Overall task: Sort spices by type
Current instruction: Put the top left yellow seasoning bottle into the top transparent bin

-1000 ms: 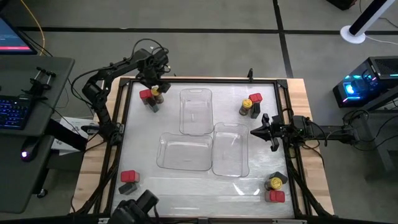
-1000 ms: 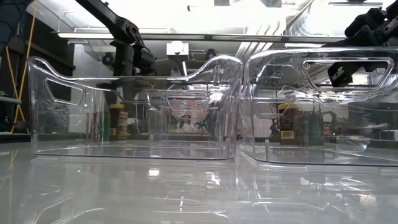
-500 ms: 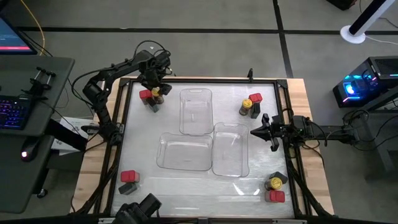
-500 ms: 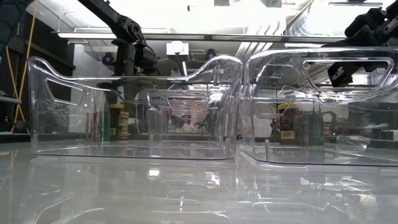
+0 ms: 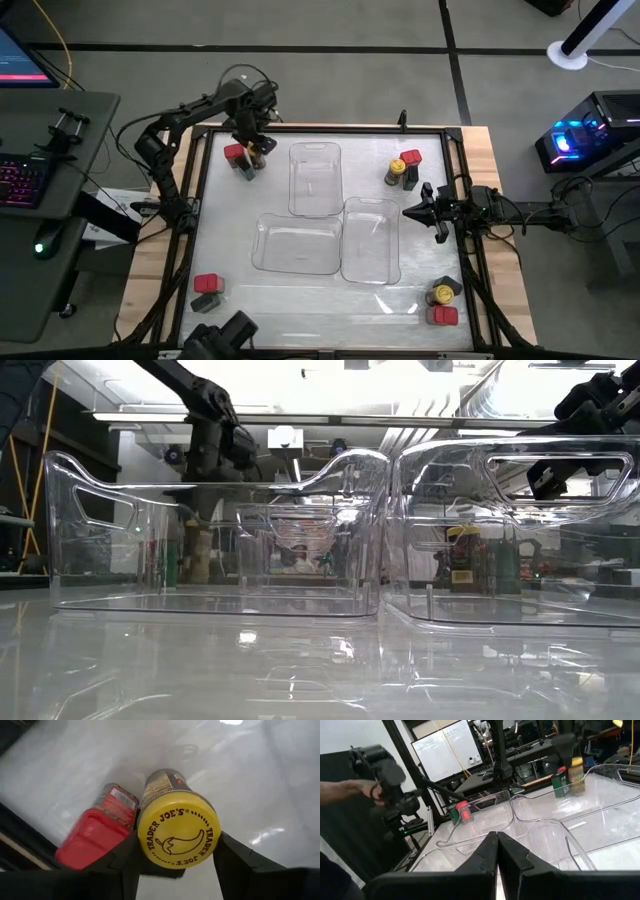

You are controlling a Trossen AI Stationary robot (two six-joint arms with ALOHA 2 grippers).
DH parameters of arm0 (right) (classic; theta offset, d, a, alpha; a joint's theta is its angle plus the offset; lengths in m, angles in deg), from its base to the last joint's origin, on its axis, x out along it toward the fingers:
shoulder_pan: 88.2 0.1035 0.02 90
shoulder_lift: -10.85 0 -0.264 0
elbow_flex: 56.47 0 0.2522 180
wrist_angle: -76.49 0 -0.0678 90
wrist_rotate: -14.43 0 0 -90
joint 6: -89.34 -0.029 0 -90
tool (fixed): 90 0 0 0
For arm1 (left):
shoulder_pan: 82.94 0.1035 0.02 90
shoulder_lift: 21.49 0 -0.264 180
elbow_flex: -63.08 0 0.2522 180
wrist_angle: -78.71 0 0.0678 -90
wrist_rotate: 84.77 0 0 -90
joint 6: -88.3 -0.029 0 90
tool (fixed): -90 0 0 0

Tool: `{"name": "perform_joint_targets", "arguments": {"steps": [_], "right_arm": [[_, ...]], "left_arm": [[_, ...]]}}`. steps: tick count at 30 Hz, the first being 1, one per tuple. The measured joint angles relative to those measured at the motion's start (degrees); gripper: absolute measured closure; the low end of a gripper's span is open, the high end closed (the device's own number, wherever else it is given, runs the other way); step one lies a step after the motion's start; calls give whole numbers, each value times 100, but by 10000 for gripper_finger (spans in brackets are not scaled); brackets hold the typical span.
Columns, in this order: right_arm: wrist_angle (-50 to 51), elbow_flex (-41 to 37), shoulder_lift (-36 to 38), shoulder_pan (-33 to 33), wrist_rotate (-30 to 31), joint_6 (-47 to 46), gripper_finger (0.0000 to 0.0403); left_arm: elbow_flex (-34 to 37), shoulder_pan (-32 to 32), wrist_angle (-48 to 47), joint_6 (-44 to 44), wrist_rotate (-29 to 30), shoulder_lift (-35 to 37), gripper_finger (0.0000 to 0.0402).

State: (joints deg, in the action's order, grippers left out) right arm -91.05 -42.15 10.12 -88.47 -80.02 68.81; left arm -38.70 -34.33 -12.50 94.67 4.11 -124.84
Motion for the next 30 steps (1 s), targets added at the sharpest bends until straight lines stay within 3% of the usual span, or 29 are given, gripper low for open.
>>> {"name": "perform_joint_targets", "arguments": {"steps": [6,9,12,15,19,21,30], "right_arm": [[0,0,0,-2,-2,-1,402],[-1,0,-2,-1,-2,-1,402],[0,0,-1,-2,-1,-1,402],[0,0,-2,-2,-2,2,402],[0,0,0,-2,-2,1,402],[0,0,0,-2,-2,2,402],[0,0,0,-1,-2,2,402]], "left_arm": [[-1306,67,62,-180,-215,463,231],[-1862,-340,335,-366,-1114,591,231],[-2205,-1073,425,-687,-1334,584,231],[-2240,-1890,356,-1142,-1002,504,231],[-2236,-2628,91,-1684,45,189,232],[-2236,-2685,23,-1788,382,-15,233],[-2241,-2554,89,-2362,417,-1093,235]]}}
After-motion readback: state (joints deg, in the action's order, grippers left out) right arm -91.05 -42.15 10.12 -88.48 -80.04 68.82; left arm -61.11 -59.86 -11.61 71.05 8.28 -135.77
